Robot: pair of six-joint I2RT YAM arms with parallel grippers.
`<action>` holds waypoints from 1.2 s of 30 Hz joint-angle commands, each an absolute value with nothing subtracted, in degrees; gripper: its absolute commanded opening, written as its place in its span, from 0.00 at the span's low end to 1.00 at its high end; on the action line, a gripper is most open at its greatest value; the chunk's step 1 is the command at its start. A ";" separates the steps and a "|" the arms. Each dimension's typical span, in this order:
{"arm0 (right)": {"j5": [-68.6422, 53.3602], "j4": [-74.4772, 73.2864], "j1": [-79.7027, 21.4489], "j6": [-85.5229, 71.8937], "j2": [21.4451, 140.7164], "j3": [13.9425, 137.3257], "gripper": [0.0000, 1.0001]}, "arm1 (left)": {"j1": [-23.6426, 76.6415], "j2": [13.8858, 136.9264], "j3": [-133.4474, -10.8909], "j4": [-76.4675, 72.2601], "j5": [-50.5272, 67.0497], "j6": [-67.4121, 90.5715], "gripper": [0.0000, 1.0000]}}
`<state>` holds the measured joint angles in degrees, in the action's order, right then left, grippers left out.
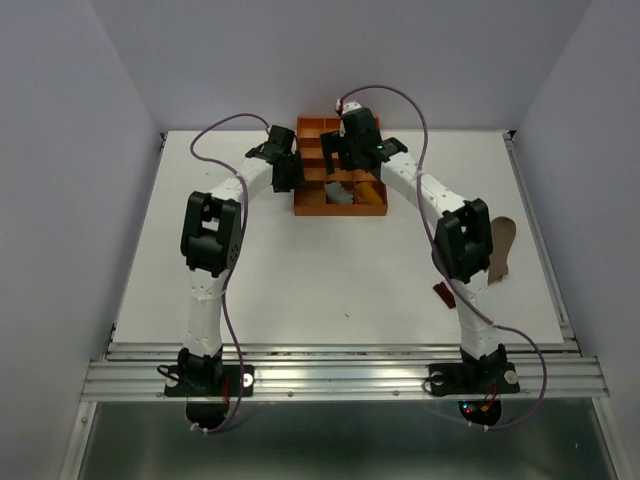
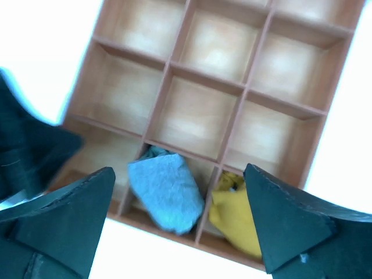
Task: Roll the socks
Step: Place the sock in the storage box, then move the sock to the center of the board.
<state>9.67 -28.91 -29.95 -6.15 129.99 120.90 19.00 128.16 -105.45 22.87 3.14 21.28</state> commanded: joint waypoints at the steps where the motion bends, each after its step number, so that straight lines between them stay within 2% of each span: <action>1: 10.46 -25.40 -29.79 -7.12 120.77 119.54 1.00 | 18.63 123.84 -109.15 20.92 1.32 21.62 0.54; 2: 10.72 -25.40 -29.79 -7.73 118.24 117.97 1.00 | 18.63 122.53 -109.16 20.74 1.32 21.71 0.55; 4: 11.86 -25.31 -29.79 -8.78 115.41 115.85 1.00 | 18.63 121.12 -109.25 20.74 1.14 21.88 0.68; 6: 14.49 -25.05 -29.27 -11.50 110.32 110.95 1.00 | 18.63 118.75 -109.51 21.00 1.23 21.89 0.75; 11: 23.26 -25.14 -27.07 -20.55 97.85 95.48 1.00 | 18.72 110.85 -106.62 21.10 2.02 21.97 0.80; 16: 37.68 -25.14 -22.87 -32.59 79.42 71.43 1.00 | 18.72 94.07 -89.70 14.77 2.99 24.43 0.91; 22: 33.93 -25.84 -17.32 -40.95 64.00 52.93 1.00 | 18.89 75.43 -66.58 6.95 5.97 29.35 0.97; 25: 31.30 -27.42 -15.04 -43.15 61.70 47.56 1.00 | 19.25 67.70 -57.87 5.71 5.80 32.60 0.99; 28: 26.73 -27.42 -12.31 -44.56 64.24 44.13 1.00 | 19.69 61.71 -50.75 5.27 7.03 35.06 0.99; 31: 23.12 -26.72 -10.90 -45.27 70.30 42.98 1.00 | 19.95 56.88 -44.68 5.27 8.52 36.65 0.99; 36: 18.47 -24.62 -10.37 -42.72 79.88 43.16 1.00 | 20.21 52.47 -41.13 7.29 8.70 36.65 0.99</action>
